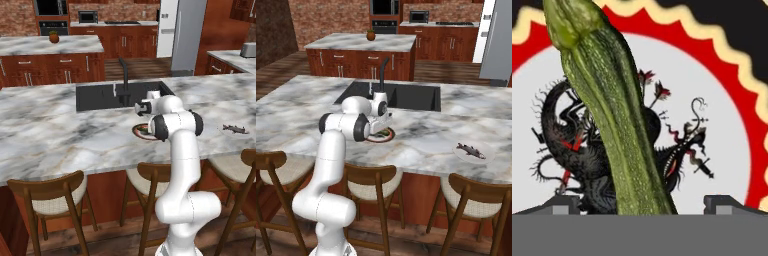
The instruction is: Transport the fish and squash to the fridge. Place the fish on the rack containing meat and place the squash on the rack containing the vegetable, ensuring meats and vegetables are on different racks.
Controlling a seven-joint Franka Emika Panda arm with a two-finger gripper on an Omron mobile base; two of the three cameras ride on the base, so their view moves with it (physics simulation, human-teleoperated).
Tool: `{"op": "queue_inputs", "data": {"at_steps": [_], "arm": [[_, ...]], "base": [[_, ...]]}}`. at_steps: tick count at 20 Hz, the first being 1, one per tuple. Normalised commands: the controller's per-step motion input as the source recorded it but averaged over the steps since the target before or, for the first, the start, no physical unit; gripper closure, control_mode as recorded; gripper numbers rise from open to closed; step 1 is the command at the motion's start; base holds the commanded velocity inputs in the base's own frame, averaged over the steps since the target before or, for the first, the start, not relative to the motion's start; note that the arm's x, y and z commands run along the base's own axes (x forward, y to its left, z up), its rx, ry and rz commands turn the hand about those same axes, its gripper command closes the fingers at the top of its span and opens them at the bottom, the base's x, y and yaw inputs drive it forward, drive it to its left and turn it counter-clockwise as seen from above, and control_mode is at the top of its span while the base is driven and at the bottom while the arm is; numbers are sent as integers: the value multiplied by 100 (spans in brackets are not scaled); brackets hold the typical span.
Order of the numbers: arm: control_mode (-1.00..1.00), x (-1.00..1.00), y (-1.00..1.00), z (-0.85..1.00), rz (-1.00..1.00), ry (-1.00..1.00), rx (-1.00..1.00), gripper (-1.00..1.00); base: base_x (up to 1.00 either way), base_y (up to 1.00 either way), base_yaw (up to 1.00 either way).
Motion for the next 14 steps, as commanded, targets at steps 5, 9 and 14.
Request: {"op": "queue_inputs", "data": {"at_steps": [5, 9, 14], "arm": [[-100, -34, 2, -53, 5, 9, 0, 100], [-100, -45, 1, -26, 5, 5, 0, 100], [-100, -60, 1, 1, 0, -1, 0, 100]], "base": [[0, 0, 0], [0, 0, 0], [0, 0, 0]]}}
